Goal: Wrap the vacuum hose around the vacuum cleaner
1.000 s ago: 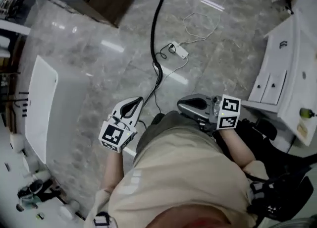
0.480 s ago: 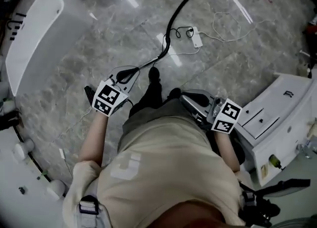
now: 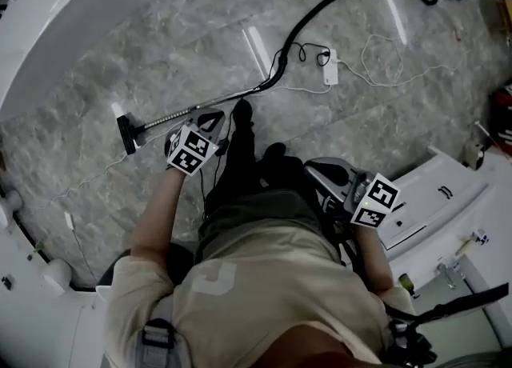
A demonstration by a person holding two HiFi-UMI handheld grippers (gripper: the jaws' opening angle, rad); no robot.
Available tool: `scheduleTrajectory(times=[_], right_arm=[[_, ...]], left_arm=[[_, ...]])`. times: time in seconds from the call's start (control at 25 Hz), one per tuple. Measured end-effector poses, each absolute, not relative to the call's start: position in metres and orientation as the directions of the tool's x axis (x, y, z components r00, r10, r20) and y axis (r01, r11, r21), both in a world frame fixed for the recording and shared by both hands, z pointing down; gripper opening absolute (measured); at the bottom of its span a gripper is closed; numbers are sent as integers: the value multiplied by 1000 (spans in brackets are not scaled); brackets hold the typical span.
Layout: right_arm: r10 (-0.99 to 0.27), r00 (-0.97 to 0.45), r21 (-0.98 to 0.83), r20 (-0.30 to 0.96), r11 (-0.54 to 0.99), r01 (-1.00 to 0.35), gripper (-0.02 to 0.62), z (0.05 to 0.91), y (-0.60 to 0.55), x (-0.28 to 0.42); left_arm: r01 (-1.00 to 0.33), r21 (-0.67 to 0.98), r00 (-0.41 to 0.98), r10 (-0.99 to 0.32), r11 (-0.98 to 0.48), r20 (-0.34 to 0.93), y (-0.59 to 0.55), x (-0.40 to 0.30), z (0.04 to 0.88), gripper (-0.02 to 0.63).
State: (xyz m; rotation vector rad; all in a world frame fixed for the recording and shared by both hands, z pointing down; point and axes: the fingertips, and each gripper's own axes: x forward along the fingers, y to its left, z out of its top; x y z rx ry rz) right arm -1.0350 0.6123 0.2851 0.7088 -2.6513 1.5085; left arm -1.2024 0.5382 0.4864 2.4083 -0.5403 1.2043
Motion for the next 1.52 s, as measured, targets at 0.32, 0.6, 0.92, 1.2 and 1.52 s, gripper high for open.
scheduleTrajectory(times=[0.32, 0.6, 0.92, 1.2, 1.52], right_arm=[[-292, -901, -851, 320, 329, -409, 2, 369, 572, -1045], [-260, -896, -883, 360, 215, -418, 2, 490, 568, -1012], [-266, -847, -861, 461, 100, -499, 2, 628, 567, -961], [-232, -826, -846, 513, 24, -532, 2, 698, 581, -938], [-238, -802, -831, 549, -48, -554, 3, 743, 587, -921]], left_arm=[[-445, 250, 509, -14, -860, 860, 519, -1213, 627, 5], [-488, 367, 490, 100, -792, 866, 540, -1184, 772, 5], [-530, 434, 373, 259, -729, 891, 582, -1227, 955, 6], [-276, 380, 268, 309, -883, 912, 578, -1161, 1074, 262], [-153, 363, 147, 342, -919, 928, 573, -1154, 1156, 299]])
